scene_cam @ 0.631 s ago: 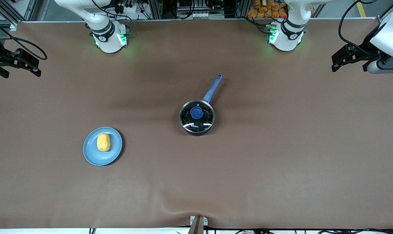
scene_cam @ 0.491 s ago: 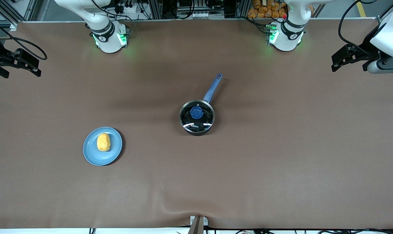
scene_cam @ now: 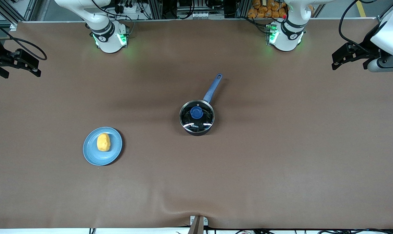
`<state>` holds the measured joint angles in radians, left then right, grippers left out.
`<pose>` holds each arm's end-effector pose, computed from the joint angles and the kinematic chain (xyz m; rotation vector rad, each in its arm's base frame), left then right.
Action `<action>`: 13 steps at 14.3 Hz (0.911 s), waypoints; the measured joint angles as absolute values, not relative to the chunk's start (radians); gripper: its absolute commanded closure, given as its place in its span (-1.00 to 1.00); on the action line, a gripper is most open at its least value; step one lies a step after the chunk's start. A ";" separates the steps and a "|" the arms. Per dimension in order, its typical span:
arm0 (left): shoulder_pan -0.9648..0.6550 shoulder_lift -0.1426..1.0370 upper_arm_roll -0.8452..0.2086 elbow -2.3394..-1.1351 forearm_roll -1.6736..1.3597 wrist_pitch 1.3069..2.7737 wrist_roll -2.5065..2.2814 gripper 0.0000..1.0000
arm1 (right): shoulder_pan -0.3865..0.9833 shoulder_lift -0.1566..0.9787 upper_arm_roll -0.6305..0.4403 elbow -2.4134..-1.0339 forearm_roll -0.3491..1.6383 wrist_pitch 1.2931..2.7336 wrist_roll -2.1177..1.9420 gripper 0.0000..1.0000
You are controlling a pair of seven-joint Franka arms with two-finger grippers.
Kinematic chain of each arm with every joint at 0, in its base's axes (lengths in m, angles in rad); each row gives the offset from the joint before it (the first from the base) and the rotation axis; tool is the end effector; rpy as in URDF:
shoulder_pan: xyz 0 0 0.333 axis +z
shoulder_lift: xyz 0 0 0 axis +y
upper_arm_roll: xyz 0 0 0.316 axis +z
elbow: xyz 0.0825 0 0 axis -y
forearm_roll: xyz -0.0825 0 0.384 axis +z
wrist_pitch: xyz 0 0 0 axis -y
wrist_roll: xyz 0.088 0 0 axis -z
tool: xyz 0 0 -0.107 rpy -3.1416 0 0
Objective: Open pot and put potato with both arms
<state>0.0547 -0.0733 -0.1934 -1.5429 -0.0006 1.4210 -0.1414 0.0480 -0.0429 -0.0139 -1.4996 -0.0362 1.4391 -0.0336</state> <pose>0.5104 -0.0758 0.6632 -3.1204 -0.0054 0.0743 0.5269 0.0135 0.6695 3.1046 0.0983 -0.0273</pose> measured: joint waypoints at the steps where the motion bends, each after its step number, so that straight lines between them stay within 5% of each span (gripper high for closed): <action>1: 0.054 -0.073 -0.194 -1.543 -0.001 1.419 -0.141 -1.00 | 0.048 -0.043 -0.014 -1.500 -0.036 1.439 -0.034 -1.00; 13: 0.049 -0.069 -0.219 -1.544 -0.001 1.416 -0.153 -1.00 | 0.043 -0.026 -0.017 -1.509 -0.036 1.451 -0.033 -1.00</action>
<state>0.0487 -0.0693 -0.2195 -1.5439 -0.0006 1.4160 -0.1531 0.0428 -0.0258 -0.0168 -1.5092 -0.0362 1.4507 -0.0328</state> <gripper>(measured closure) 0.000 0.000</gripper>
